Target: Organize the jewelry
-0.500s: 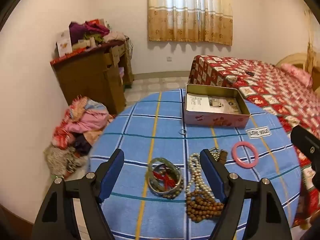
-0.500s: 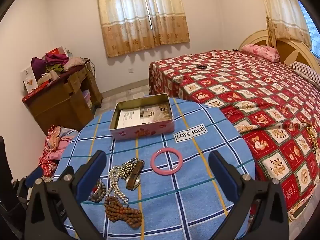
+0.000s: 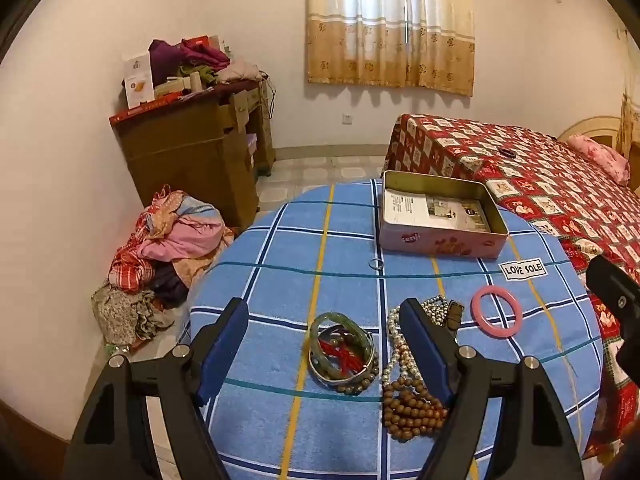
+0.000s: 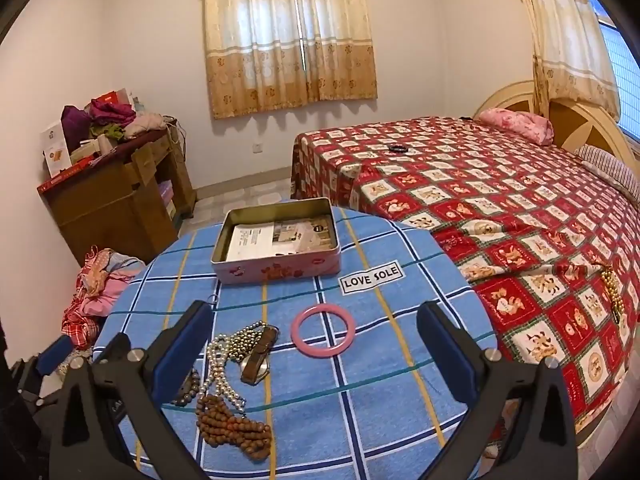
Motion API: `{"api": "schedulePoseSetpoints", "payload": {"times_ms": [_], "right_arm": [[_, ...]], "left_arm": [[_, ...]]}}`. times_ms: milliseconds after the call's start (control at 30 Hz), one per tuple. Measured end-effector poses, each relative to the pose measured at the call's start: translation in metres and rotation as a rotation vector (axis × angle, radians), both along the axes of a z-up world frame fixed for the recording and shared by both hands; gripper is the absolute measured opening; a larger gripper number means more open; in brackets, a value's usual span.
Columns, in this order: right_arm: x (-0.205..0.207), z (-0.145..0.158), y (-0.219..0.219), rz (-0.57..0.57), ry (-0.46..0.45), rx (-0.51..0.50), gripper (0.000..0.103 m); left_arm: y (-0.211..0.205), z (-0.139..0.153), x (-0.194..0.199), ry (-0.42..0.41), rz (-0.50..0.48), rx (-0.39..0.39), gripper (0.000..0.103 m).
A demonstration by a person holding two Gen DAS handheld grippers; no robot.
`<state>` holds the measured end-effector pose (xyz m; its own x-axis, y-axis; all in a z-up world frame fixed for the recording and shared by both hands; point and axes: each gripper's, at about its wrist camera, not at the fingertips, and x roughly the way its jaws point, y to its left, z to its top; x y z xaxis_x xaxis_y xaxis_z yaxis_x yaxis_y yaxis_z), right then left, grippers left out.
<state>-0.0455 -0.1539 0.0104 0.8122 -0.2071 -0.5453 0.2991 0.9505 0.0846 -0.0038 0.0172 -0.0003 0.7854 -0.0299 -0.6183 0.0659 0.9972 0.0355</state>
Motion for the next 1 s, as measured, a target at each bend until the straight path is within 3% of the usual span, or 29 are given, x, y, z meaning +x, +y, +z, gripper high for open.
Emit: {"api": "schedulePoseSetpoints", "payload": {"times_ms": [1000], "right_arm": [[0.006,-0.011,0.0,-0.015,0.057,0.003,0.103]], "left_arm": [[-0.008,0.008,-0.013,-0.026,-0.019,0.004,0.078]]}}
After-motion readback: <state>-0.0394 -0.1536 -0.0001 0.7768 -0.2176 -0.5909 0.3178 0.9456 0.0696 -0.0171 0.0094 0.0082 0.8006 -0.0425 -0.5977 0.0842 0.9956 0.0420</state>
